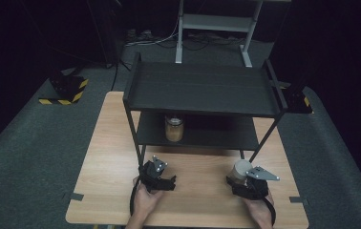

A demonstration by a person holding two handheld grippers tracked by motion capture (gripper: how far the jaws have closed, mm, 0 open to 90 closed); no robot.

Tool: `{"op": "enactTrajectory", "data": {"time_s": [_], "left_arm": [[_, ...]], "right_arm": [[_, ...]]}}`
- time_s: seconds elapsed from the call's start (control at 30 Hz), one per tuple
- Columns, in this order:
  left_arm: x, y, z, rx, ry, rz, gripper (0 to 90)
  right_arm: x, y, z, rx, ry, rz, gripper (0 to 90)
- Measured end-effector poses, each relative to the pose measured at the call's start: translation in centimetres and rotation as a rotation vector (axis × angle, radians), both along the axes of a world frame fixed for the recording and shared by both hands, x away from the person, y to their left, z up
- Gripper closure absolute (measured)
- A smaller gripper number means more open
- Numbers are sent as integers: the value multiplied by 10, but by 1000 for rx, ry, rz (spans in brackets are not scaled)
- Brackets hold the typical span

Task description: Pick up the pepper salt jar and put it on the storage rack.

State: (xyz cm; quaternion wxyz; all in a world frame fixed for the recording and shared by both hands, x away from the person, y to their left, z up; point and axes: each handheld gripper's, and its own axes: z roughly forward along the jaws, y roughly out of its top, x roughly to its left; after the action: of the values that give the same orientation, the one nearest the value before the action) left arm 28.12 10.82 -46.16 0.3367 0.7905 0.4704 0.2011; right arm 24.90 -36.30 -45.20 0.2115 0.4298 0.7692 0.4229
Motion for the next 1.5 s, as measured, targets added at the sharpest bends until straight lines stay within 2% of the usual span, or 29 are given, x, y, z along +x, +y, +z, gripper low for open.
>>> {"op": "enactTrajectory", "data": {"time_s": [0.7,1.27,1.5], "left_arm": [[0,0,0,1,-1,-1,26],[0,0,0,0,0,-2,26],[0,0,0,0,0,-1,26]], "right_arm": [[-4,4,0,-4,-9,-15,284],[-1,2,5,-2,-7,31,286],[0,2,14,-3,-10,53,287]]}}
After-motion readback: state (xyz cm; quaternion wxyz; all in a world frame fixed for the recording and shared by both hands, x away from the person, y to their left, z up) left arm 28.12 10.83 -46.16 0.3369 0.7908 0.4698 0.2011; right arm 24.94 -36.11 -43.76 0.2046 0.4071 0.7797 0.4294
